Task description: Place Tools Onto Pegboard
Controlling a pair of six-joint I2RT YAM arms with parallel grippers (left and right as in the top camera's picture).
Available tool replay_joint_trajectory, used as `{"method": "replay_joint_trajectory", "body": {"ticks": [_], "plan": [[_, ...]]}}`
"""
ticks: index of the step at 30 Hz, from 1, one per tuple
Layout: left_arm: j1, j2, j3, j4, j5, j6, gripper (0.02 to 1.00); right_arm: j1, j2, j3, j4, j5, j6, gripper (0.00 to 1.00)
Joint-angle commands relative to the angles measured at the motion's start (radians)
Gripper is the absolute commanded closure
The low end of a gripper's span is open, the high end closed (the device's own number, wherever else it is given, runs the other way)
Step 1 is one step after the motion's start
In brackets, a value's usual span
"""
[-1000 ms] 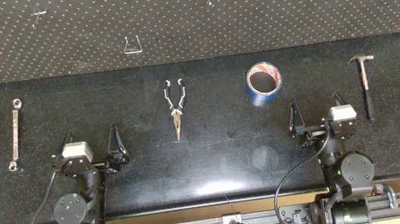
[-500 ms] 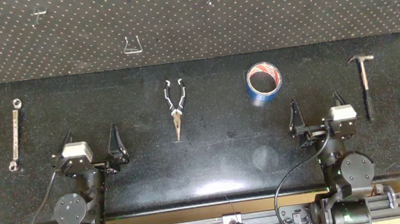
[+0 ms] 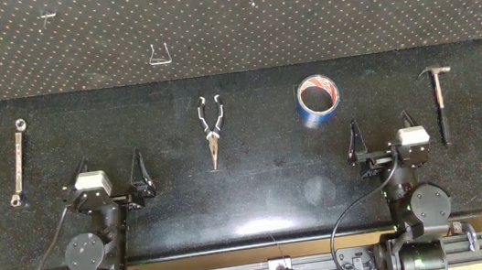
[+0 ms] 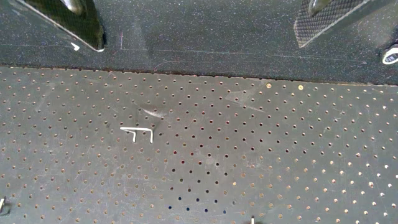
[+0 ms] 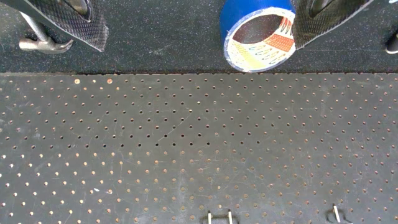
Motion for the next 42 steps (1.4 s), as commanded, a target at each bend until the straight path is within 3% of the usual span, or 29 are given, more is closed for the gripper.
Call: {"method": "replay_joint_trajectory", "body": {"ticks": [1, 5, 8, 10, 12, 14, 17, 21, 27, 33, 36, 37, 38, 41, 42], "plan": [[0.007, -0.007, -0.002, -0.006, -0.004, 0.006, 0.023, 0.006, -0.013, -0.003, -0.006, 0.005, -0.014, 0.034], [-0.006, 0.043, 0.013, 0.013, -0.016, 0.006, 0.023, 0.006, -0.013, -0.003, -0.006, 0.006, -0.014, 0.036], [-0.006, 0.362, 0.227, 0.049, -0.088, 0.076, 0.023, 0.006, -0.013, -0.003, -0.006, 0.005, -0.014, 0.036], [-0.005, 0.527, 0.425, -0.093, -0.088, 0.119, 0.023, 0.006, -0.013, -0.003, -0.006, 0.005, -0.014, 0.036], [0.023, 0.694, 0.692, -0.369, -0.099, 0.122, 0.025, 0.006, -0.013, -0.003, -0.006, 0.005, -0.014, 0.036], [0.131, 0.821, 0.943, -0.683, -0.138, 0.122, 0.023, 0.006, -0.013, -0.003, -0.006, 0.005, -0.014, 0.036], [0.339, 0.855, 1.027, -0.885, -0.236, 0.164, 0.023, 0.006, -0.013, -0.003, -0.006, 0.005, -0.014, 0.036], [0.555, 0.856, 1.027, -1.134, -0.172, 0.545, 0.025, 0.006, -0.013, -0.003, -0.006, 0.005, -0.014, 0.038], [0.831, 0.898, 1.027, -1.082, -0.17, 0.636, 0.025, 0.006, -0.013, -0.003, -0.006, 0.005, -0.014, 0.036], [0.991, 1.076, 1.027, -1.04, -0.145, 0.667, 0.025, 0.006, -0.013, -0.003, -0.006, 0.005, -0.014, 0.036], [1.08, 1.124, 1.027, -1.022, 0.077, 0.667, 0.025, 0.006, -0.013, -0.003, -0.006, 0.005, -0.014, 0.036], [1.148, 1.126, 1.025, -0.991, 0.249, 0.667, 0.023, 0.006, -0.013, -0.003, -0.006, 0.005, -0.014, 0.036], [1.187, 1.126, 1.025, -0.958, 0.344, 0.667, 0.023, 0.006, -0.013, -0.003, -0.006, 0.005, -0.014, 0.036], [1.268, 1.136, 1.025, -0.889, 0.397, 0.684, 0.025, 0.006, -0.013, -0.003, -0.006, 0.005, -0.014, 0.038], [1.271, 1.154, 1.025, -0.891, 0.405, 0.786, 0.025, 0.006, -0.013, -0.003, -0.006, 0.005, -0.014, 0.038]]}}
